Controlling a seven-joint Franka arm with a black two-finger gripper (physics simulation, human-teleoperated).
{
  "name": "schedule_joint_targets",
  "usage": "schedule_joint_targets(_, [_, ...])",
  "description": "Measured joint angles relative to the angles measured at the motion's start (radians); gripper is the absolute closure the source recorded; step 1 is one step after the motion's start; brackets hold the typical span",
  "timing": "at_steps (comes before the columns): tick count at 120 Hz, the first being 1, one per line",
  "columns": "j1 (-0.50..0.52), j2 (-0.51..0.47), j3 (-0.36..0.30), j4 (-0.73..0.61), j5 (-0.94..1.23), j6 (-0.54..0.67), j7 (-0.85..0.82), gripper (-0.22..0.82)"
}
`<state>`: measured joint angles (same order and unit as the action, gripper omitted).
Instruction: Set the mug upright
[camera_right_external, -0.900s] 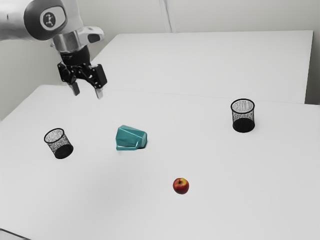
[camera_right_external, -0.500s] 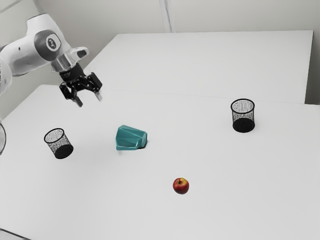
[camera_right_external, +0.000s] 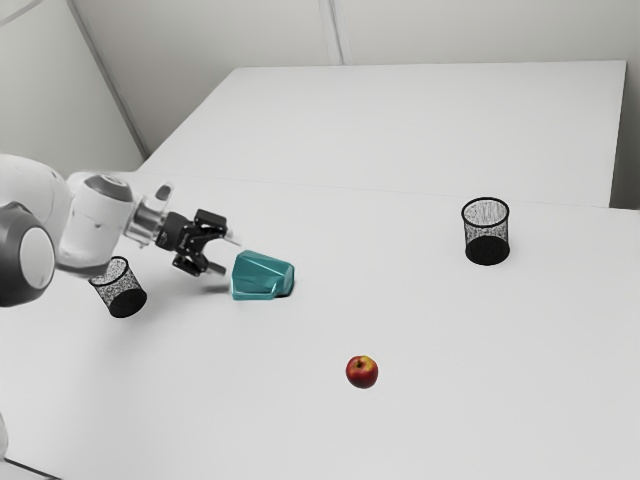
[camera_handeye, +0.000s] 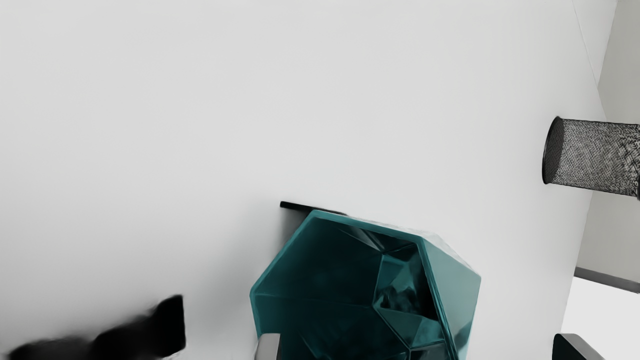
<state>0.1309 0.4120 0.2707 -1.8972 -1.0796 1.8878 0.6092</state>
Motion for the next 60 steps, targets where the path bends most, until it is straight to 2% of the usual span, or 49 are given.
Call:
schedule_joint_targets(22, [0.001, -0.003, 0.001, -0.036, -0.151, -0.024, 0.165, 0.01])
schedule_joint_targets(60, [-0.028, -0.013, -0.002, -0.07, -0.213, -0.04, 0.358, 0.01])
